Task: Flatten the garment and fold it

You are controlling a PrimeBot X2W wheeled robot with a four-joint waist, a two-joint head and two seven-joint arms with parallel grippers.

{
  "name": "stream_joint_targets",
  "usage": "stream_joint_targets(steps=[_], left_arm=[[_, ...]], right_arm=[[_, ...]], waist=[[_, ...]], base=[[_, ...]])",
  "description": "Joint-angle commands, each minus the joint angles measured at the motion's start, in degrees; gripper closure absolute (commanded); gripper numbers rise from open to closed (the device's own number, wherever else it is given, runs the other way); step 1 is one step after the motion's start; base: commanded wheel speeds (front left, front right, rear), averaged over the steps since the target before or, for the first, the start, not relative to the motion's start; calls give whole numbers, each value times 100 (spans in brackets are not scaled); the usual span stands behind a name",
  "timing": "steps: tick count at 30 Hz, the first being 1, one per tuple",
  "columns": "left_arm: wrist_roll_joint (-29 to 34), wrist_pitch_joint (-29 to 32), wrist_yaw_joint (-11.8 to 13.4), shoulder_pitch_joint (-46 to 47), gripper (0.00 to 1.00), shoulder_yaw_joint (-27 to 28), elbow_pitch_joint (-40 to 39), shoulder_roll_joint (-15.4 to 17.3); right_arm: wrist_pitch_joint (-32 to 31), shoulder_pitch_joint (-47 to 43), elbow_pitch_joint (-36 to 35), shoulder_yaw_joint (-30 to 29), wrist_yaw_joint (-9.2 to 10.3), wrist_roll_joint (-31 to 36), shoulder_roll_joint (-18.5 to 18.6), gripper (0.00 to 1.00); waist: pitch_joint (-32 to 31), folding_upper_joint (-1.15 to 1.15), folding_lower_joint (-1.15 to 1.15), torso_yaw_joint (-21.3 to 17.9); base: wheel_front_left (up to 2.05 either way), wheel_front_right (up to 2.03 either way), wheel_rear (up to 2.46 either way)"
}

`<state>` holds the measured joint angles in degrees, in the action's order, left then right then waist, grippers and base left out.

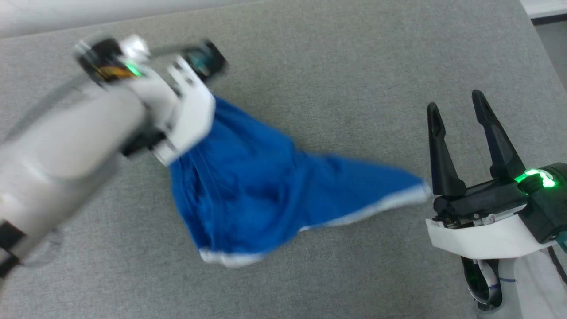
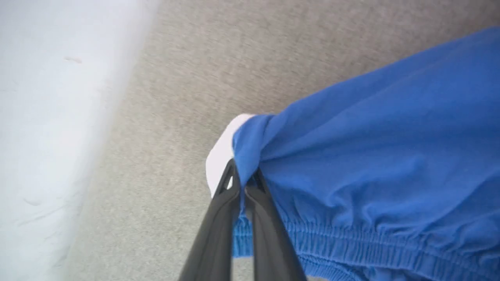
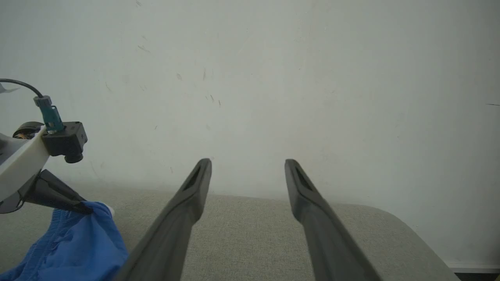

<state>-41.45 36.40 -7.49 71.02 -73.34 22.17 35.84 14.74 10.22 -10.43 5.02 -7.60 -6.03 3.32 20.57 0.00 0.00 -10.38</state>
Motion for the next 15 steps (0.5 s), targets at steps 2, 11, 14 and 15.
stream_joint_targets(steps=[2, 11, 14, 15], left_arm=[[-23, -328, 0, 244, 100, -1, 306, 183], [118, -1245, 3, 201, 100, 4, 2117, 424], [3, -1389, 7, -16, 100, 26, 2528, 295], [-36, -1469, 9, -57, 100, 50, 2640, 245]], right_arm=[[26, -32, -70, -1, 11, 2, -21, 0], [26, -25, -122, -26, 11, -26, -33, 0], [26, -52, -103, -35, 11, -32, -37, 0], [26, -61, -94, -37, 11, -30, -38, 0]], waist=[[26, 0, 0, -15], [348, 0, 0, -292], [367, 0, 0, -297], [360, 0, 0, -283]], base=[[0, 0, 0], [0, 0, 0], [0, 0, 0], [0, 0, 0]])
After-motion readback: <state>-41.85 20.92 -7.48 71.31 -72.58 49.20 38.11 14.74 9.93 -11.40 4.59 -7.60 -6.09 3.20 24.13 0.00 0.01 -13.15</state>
